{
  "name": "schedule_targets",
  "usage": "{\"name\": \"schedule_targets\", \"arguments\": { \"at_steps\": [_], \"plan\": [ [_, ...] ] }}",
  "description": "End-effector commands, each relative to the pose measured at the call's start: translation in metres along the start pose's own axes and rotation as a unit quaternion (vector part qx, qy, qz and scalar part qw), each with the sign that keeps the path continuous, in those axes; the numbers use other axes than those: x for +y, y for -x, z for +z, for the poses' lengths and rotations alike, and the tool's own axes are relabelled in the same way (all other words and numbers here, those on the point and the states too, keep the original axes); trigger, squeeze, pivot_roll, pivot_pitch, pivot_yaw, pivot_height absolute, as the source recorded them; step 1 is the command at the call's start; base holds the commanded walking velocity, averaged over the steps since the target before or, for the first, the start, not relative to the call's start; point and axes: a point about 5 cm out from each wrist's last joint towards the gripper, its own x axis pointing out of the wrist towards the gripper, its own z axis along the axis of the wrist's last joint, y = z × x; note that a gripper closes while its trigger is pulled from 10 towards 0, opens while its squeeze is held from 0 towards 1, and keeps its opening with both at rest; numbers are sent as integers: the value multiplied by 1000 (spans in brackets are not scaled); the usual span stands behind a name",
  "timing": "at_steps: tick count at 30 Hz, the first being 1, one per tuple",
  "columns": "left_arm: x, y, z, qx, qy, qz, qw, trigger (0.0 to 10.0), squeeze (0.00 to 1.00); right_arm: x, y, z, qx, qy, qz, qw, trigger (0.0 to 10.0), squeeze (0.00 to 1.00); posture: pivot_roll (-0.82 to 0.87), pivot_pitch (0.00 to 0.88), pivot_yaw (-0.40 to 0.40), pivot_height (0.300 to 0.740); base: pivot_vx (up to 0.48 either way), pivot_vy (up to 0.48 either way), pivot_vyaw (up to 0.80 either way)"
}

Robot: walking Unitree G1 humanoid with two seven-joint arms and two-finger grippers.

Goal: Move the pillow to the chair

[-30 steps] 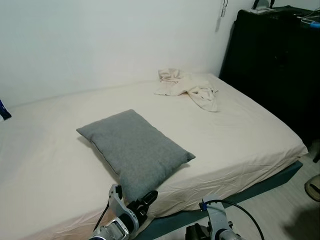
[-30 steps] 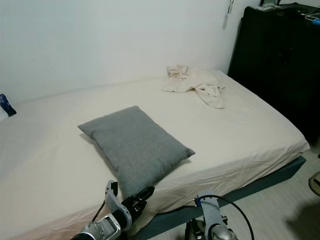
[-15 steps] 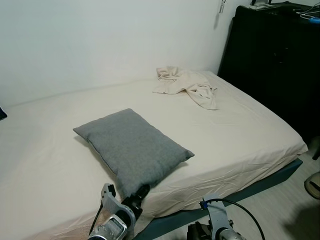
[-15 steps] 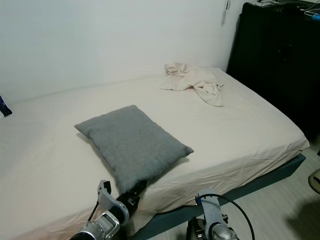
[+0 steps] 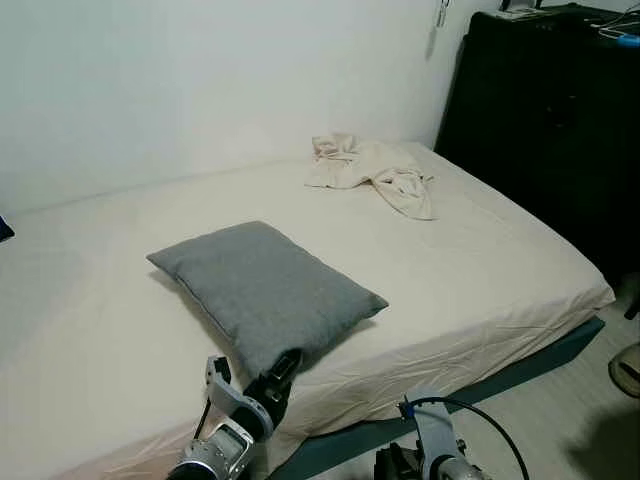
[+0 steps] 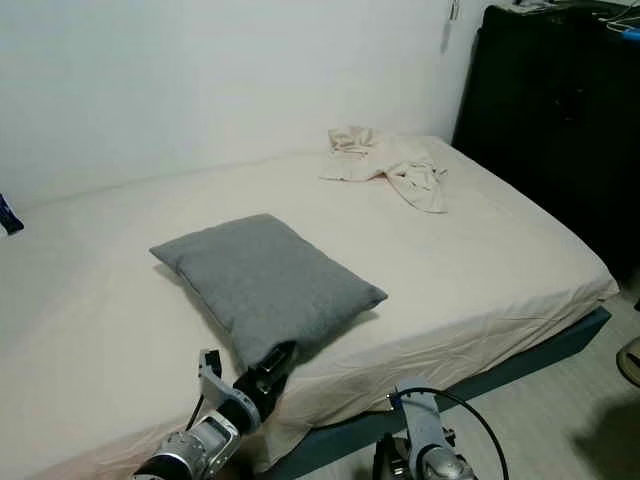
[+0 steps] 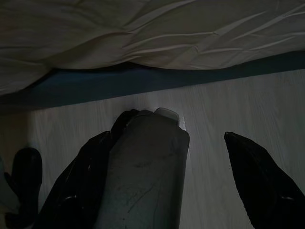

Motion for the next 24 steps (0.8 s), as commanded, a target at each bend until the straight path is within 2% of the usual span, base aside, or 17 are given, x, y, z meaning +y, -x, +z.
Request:
{"name": "schedule_targets", "arguments": {
  "at_steps": [1,9,17,18,19,24],
  "plan": [
    [2,6,11,-26,4,-9,1000,10000,0,8,1,-9,18,0,10,1000,10000,0,-62,0,16,592,0,0,0],
    [3,14,24,-38,10,-32,999,10000,0,9,1,-10,19,1,13,1000,10000,0,-57,0,12,592,0,0,0],
    [4,12,23,-43,-5,-9,999,10000,0,9,0,-9,18,4,13,1000,10000,0,-58,0,12,592,0,0,0],
    [4,11,21,-42,-6,-9,999,1961,0,9,0,-9,18,4,13,1000,10000,0,-58,0,12,592,0,0,0],
    [3,10,21,-45,-7,-6,999,0,0,9,0,-8,18,4,13,1000,10000,0,-59,0,14,592,0,0,0],
    [1,7,16,-38,-13,-11,999,0,0,9,0,-8,16,4,12,1000,10000,0,-63,0,12,592,0,0,0]
  ]
}}
